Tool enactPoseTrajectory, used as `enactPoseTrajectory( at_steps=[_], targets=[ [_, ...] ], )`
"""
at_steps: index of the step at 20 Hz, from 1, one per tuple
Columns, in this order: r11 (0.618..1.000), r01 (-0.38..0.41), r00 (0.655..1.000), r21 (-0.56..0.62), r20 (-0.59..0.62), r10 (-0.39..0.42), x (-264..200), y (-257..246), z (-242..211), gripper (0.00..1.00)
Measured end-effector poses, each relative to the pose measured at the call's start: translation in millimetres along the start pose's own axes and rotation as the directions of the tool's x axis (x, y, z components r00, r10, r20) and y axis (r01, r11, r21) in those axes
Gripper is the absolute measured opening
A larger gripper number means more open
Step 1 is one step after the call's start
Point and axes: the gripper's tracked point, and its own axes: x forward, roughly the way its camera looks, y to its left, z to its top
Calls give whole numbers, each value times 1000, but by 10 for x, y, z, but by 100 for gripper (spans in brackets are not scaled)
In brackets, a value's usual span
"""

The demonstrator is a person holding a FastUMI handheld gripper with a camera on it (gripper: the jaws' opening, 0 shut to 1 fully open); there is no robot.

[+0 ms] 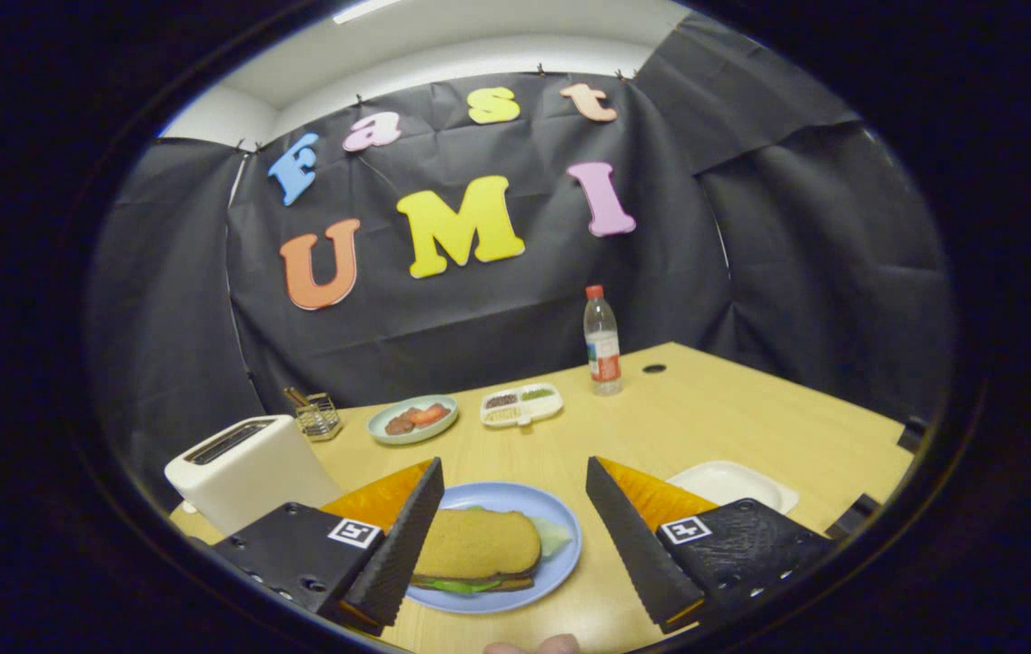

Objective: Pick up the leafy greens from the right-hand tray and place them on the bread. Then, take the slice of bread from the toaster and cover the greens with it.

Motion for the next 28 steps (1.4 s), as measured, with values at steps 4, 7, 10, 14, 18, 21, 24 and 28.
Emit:
enactPoseTrajectory(
  at_steps=[4, 7, 10, 14, 18, 21, 24, 28],
  targets=[
    [995, -16, 991, -99, 130, 28, -402, 51, 571, 95],
    [989, -17, 975, -148, 218, 49, -785, 58, 985, 96],
    [984, -19, 958, -180, 280, 70, -1158, 37, 1233, 95],
    [984, -28, 952, -178, 295, 81, -1501, 1, 1285, 95],
    [983, -34, 949, -180, 301, 88, -1639, 33, 1261, 95],
    [984, -65, 951, -166, 287, 111, -1618, 128, 1183, 95],
    [982, -70, 953, -176, 278, 118, -1583, 163, 1148, 95],
    [982, -75, 952, -174, 280, 122, -1569, 221, 1143, 95]
  ],
)
